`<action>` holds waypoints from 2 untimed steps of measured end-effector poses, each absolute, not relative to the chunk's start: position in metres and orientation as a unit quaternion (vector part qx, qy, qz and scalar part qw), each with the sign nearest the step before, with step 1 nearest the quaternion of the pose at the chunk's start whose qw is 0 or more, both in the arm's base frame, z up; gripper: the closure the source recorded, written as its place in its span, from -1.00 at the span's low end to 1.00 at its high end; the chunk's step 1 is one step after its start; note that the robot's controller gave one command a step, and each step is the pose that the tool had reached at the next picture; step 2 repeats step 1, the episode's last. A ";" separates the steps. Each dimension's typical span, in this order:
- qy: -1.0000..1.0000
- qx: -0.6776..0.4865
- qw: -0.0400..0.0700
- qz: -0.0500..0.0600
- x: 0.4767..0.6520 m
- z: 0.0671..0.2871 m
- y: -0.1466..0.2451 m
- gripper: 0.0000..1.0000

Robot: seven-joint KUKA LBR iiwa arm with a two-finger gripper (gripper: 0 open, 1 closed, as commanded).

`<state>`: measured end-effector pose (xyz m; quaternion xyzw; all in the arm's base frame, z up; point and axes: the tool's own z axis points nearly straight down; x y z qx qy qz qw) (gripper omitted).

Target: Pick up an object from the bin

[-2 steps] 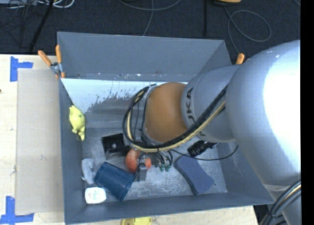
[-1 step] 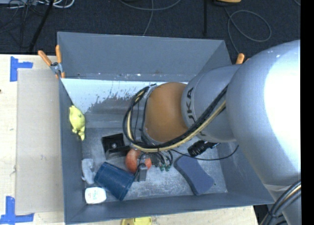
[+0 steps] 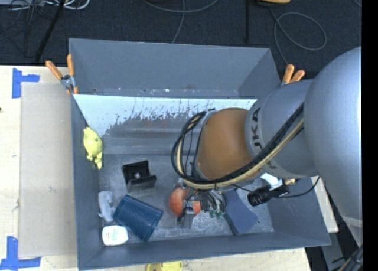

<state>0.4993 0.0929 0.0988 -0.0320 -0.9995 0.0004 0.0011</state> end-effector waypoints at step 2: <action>-1.000 -0.031 0.001 0.000 0.499 0.099 0.093 1.00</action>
Offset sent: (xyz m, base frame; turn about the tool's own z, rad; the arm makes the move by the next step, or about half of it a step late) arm 0.0005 -0.0046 0.1507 -0.0279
